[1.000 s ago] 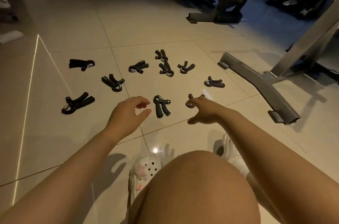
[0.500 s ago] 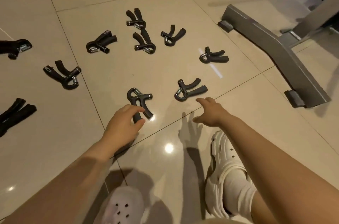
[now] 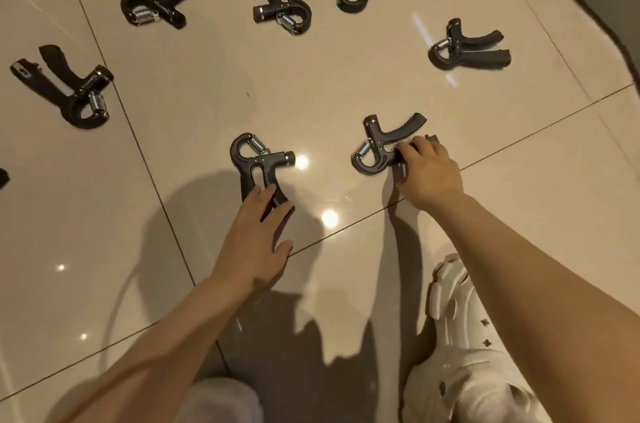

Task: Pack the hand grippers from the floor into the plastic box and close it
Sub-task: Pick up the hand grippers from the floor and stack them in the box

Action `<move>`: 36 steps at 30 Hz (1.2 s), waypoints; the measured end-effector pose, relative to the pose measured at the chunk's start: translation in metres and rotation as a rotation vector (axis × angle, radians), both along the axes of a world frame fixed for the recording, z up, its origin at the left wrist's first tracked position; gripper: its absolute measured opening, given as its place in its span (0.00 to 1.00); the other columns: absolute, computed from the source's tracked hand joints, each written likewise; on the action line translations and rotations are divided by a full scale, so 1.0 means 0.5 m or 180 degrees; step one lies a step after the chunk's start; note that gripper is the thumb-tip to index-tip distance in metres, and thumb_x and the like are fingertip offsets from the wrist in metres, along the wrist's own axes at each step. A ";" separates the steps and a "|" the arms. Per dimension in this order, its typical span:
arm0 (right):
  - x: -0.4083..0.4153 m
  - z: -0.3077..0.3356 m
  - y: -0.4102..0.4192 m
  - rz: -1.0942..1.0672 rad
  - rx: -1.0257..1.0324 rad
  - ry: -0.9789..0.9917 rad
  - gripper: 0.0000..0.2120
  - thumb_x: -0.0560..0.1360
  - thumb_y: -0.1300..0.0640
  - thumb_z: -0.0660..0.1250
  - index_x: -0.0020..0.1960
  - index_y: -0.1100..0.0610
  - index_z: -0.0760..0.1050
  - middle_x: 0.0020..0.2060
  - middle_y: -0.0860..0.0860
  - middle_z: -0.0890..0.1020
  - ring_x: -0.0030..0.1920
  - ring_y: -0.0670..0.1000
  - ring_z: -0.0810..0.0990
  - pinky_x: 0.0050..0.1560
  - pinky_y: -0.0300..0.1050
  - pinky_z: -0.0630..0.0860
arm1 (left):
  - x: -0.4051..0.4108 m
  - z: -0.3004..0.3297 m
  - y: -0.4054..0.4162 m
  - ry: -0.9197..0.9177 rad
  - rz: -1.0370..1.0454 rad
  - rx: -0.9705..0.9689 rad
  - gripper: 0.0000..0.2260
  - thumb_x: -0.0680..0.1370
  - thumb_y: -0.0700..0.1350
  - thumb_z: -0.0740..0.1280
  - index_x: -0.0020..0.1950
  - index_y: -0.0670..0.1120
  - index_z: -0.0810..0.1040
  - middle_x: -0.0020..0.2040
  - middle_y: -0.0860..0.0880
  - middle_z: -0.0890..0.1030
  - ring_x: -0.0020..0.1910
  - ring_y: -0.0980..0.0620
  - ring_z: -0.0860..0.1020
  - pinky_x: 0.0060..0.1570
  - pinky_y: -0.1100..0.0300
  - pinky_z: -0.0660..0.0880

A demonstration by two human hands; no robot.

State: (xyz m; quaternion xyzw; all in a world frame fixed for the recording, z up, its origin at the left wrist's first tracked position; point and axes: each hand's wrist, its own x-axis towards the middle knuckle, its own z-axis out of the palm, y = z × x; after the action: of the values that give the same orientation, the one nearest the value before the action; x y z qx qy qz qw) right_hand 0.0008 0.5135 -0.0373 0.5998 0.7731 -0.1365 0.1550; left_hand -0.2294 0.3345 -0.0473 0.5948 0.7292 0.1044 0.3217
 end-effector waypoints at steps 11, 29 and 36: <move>-0.064 -0.004 -0.183 -0.0130 0.0180 0.0298 0.26 0.71 0.63 0.63 0.68 0.59 0.66 0.66 0.52 0.70 0.67 0.59 0.65 0.60 0.52 0.65 | 0.005 -0.003 -0.035 0.0504 -0.0633 0.0065 0.32 0.72 0.44 0.71 0.74 0.51 0.63 0.76 0.48 0.59 0.74 0.45 0.60 0.63 0.52 0.69; -0.017 0.037 -0.073 0.1999 -0.0424 -0.0516 0.28 0.75 0.59 0.60 0.73 0.47 0.56 0.74 0.47 0.57 0.74 0.54 0.55 0.70 0.54 0.55 | -0.058 -0.014 0.091 0.0985 -0.2599 0.1198 0.30 0.57 0.41 0.77 0.60 0.47 0.79 0.52 0.50 0.81 0.51 0.50 0.81 0.63 0.42 0.66; 0.002 0.063 -0.096 0.1660 -0.0334 -0.0585 0.29 0.69 0.52 0.67 0.69 0.49 0.62 0.63 0.50 0.69 0.61 0.56 0.67 0.58 0.47 0.64 | -0.029 0.028 0.038 0.0591 -0.1539 0.1491 0.25 0.70 0.47 0.68 0.67 0.48 0.72 0.61 0.53 0.76 0.62 0.54 0.73 0.67 0.50 0.59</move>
State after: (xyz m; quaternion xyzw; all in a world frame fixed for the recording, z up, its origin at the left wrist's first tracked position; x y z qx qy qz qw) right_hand 0.0018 0.4655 -0.0056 0.3816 0.8759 -0.0769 0.2852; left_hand -0.2439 0.3533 -0.0334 0.8150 0.5496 0.1351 0.1242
